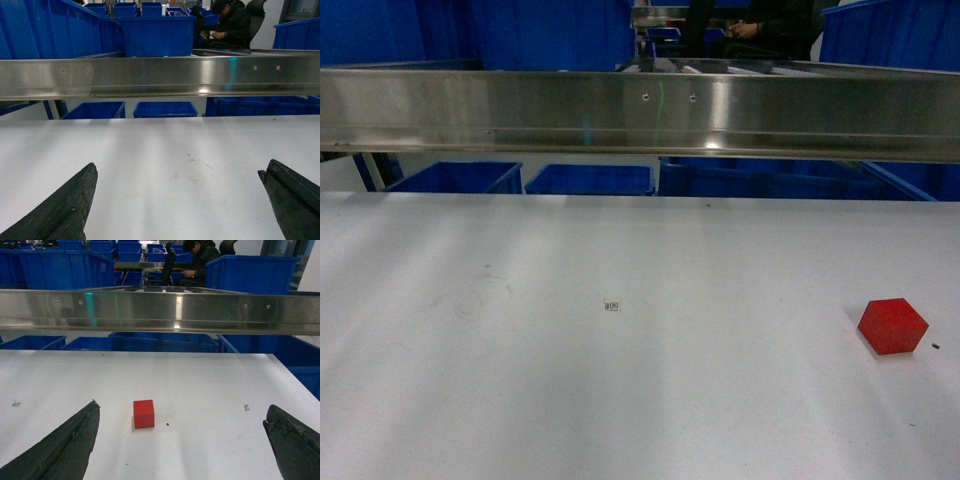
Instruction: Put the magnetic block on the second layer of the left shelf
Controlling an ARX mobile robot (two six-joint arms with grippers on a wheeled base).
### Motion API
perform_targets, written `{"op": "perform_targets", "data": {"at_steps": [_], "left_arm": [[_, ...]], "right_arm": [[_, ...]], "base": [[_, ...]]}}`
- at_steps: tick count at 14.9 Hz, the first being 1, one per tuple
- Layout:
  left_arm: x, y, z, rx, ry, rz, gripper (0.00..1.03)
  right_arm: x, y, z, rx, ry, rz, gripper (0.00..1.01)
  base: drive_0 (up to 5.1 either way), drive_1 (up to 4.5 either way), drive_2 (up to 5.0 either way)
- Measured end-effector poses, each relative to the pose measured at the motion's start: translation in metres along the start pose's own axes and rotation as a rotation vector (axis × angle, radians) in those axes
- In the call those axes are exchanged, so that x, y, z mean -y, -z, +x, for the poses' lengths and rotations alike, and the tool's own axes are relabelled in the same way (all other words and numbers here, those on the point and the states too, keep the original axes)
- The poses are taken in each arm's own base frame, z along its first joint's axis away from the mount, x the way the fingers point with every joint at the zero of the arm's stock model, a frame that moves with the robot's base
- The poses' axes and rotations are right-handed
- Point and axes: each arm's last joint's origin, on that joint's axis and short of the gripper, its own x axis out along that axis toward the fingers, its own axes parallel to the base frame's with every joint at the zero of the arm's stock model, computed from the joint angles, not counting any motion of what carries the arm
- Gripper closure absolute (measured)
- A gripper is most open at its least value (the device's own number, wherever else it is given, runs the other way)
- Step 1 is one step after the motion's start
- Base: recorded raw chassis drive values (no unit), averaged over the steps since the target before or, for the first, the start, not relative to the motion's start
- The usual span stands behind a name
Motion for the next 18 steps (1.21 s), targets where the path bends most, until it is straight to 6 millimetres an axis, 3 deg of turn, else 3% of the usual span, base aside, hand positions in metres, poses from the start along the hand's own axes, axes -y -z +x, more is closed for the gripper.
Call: {"op": "perform_targets", "data": {"at_steps": [18], "left_arm": [[0.0000, 0.0000, 0.0000, 0.000, 0.000, 0.000, 0.05]], "right_arm": [[0.0000, 0.0000, 0.0000, 0.000, 0.000, 0.000, 0.03]], "base": [[0.0, 0.00, 0.0]]}}
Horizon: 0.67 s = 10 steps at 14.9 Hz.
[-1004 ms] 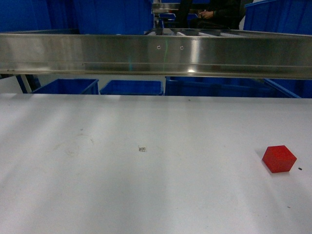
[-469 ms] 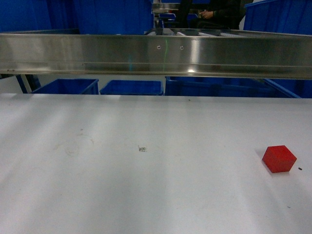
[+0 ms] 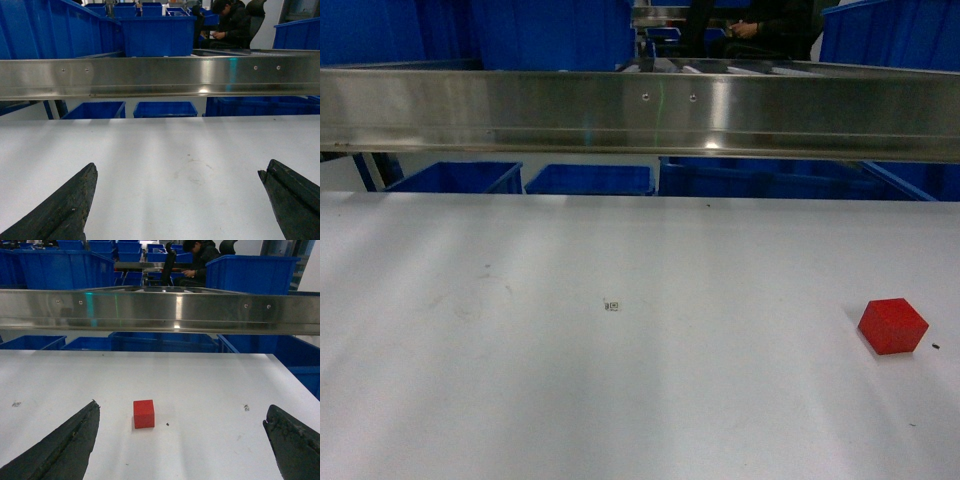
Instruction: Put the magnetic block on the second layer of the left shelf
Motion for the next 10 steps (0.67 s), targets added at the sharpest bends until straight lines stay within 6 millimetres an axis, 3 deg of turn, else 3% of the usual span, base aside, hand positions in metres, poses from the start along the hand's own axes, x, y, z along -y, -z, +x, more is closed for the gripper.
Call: {"op": "perform_targets", "data": {"at_steps": [2, 4, 6, 7, 8, 10], "left_arm": [[0.000, 0.000, 0.000, 0.000, 0.000, 0.000, 0.05], [0.000, 0.000, 0.000, 0.000, 0.000, 0.000, 0.05], [0.000, 0.000, 0.000, 0.000, 0.000, 0.000, 0.05], [0.000, 0.000, 0.000, 0.000, 0.000, 0.000, 0.05], [0.000, 0.000, 0.000, 0.000, 0.000, 0.000, 0.05], [0.000, 0.000, 0.000, 0.000, 0.000, 0.000, 0.05]], "right_arm": [[0.000, 0.003, 0.000, -0.040, -0.007, 0.015, 0.03], [-0.013, 0.015, 0.017, -0.240, -0.098, 0.101, 0.03], [-0.022, -0.009, 0.063, -0.239, -0.111, 0.128, 0.03], [-0.029, -0.029, 0.100, -0.201, -0.112, 0.128, 0.03], [-0.037, -0.035, 0.137, -0.251, -0.113, 0.103, 0.03], [-0.042, -0.010, 0.197, -0.390, -0.067, 0.028, 0.03]], "base": [[0.0, 0.00, 0.0], [0.0, 0.00, 0.0], [0.0, 0.00, 0.0], [0.0, 0.00, 0.0], [0.0, 0.00, 0.0], [0.0, 0.00, 0.0]]}}
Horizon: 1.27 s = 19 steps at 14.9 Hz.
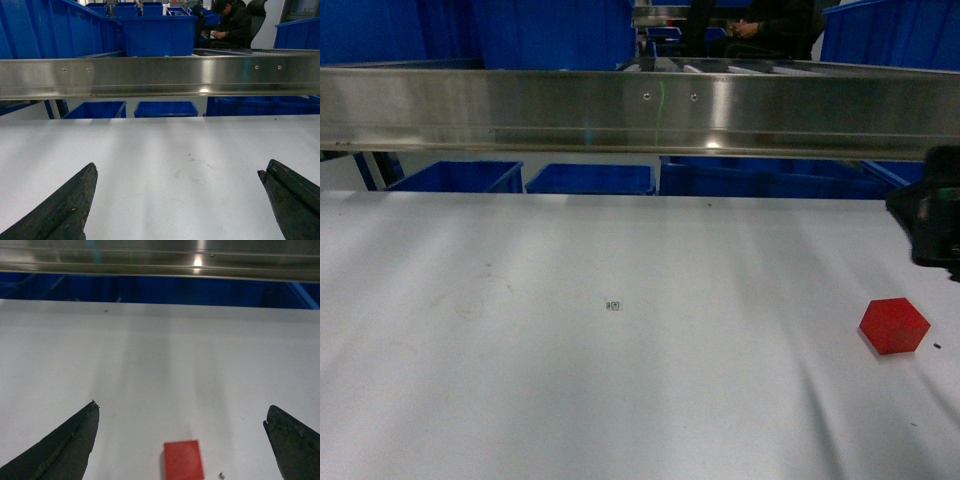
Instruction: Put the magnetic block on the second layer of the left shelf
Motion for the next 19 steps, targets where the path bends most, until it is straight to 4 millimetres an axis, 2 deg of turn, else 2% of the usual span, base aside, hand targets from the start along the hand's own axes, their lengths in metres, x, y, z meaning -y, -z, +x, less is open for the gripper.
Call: {"op": "perform_targets", "data": {"at_steps": [2, 5, 8, 11, 15, 17, 19], "left_arm": [[0.000, 0.000, 0.000, 0.000, 0.000, 0.000, 0.05], [0.000, 0.000, 0.000, 0.000, 0.000, 0.000, 0.05], [0.000, 0.000, 0.000, 0.000, 0.000, 0.000, 0.05], [0.000, 0.000, 0.000, 0.000, 0.000, 0.000, 0.05], [0.000, 0.000, 0.000, 0.000, 0.000, 0.000, 0.05], [0.000, 0.000, 0.000, 0.000, 0.000, 0.000, 0.05], [0.000, 0.000, 0.000, 0.000, 0.000, 0.000, 0.05]], "right_arm": [[0.010, -0.002, 0.032, 0.000, 0.100, -0.066, 0.03], [0.010, 0.016, 0.062, -0.118, 0.042, -0.093, 0.03], [0.010, 0.027, 0.073, -0.144, 0.034, -0.082, 0.03], [0.011, 0.051, 0.084, -0.193, 0.046, -0.076, 0.03], [0.018, 0.074, 0.094, -0.234, 0.067, -0.059, 0.03], [0.020, 0.079, 0.095, -0.231, 0.071, -0.052, 0.03], [0.019, 0.081, 0.093, -0.228, 0.068, -0.058, 0.25]], "base": [[0.0, 0.00, 0.0], [0.0, 0.00, 0.0], [0.0, 0.00, 0.0], [0.0, 0.00, 0.0], [0.0, 0.00, 0.0], [0.0, 0.00, 0.0], [0.0, 0.00, 0.0]]}}
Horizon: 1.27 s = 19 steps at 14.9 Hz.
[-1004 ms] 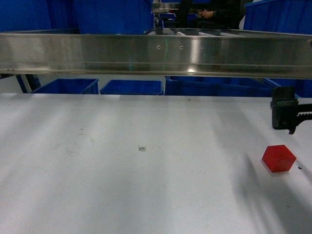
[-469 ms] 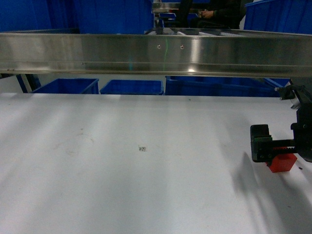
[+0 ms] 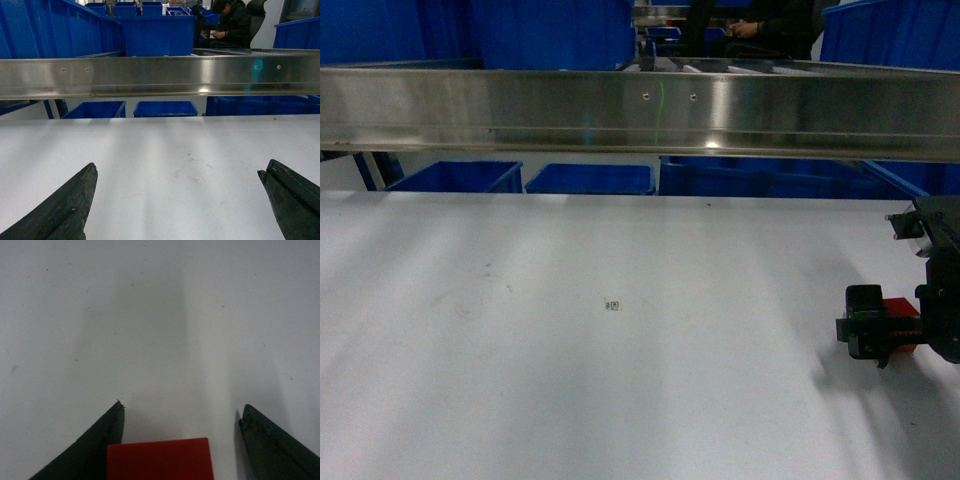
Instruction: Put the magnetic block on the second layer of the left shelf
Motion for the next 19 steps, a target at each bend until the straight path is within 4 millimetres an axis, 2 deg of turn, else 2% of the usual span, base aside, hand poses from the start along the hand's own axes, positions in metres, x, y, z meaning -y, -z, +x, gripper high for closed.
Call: {"op": "perform_targets", "data": {"at_steps": [3, 5, 7, 9, 10, 12, 13, 14, 15, 17, 19], "left_arm": [[0.000, 0.000, 0.000, 0.000, 0.000, 0.000, 0.05], [0.000, 0.000, 0.000, 0.000, 0.000, 0.000, 0.05], [0.000, 0.000, 0.000, 0.000, 0.000, 0.000, 0.05], [0.000, 0.000, 0.000, 0.000, 0.000, 0.000, 0.05], [0.000, 0.000, 0.000, 0.000, 0.000, 0.000, 0.05], [0.000, 0.000, 0.000, 0.000, 0.000, 0.000, 0.05], [0.000, 0.000, 0.000, 0.000, 0.000, 0.000, 0.05], [0.000, 0.000, 0.000, 0.000, 0.000, 0.000, 0.05], [0.000, 0.000, 0.000, 0.000, 0.000, 0.000, 0.05], [0.000, 0.000, 0.000, 0.000, 0.000, 0.000, 0.05], [0.000, 0.000, 0.000, 0.000, 0.000, 0.000, 0.05]], "right_arm": [[-0.001, 0.000, 0.002, 0.021, 0.012, -0.035, 0.67], [-0.001, 0.001, -0.002, 0.028, 0.016, -0.044, 0.67], [0.002, -0.006, -0.026, 0.068, 0.019, -0.051, 0.67], [0.007, -0.028, -0.072, 0.216, 0.018, -0.064, 0.67], [0.011, -0.032, -0.102, 0.268, 0.006, -0.059, 0.67], [0.016, -0.015, -0.148, 0.272, -0.007, -0.044, 0.67], [0.018, -0.008, -0.164, 0.275, -0.006, -0.024, 0.67], [0.019, -0.005, -0.180, 0.305, 0.000, -0.007, 0.67], [0.019, -0.011, -0.198, 0.381, 0.015, 0.001, 0.67], [0.027, -0.018, -0.216, 0.465, 0.057, 0.017, 0.67], [0.036, -0.017, -0.214, 0.454, 0.087, 0.023, 0.67]], "base": [[0.0, 0.00, 0.0], [0.0, 0.00, 0.0], [0.0, 0.00, 0.0], [0.0, 0.00, 0.0], [0.0, 0.00, 0.0], [0.0, 0.00, 0.0], [0.0, 0.00, 0.0], [0.0, 0.00, 0.0], [0.0, 0.00, 0.0], [0.0, 0.00, 0.0], [0.0, 0.00, 0.0]]}}
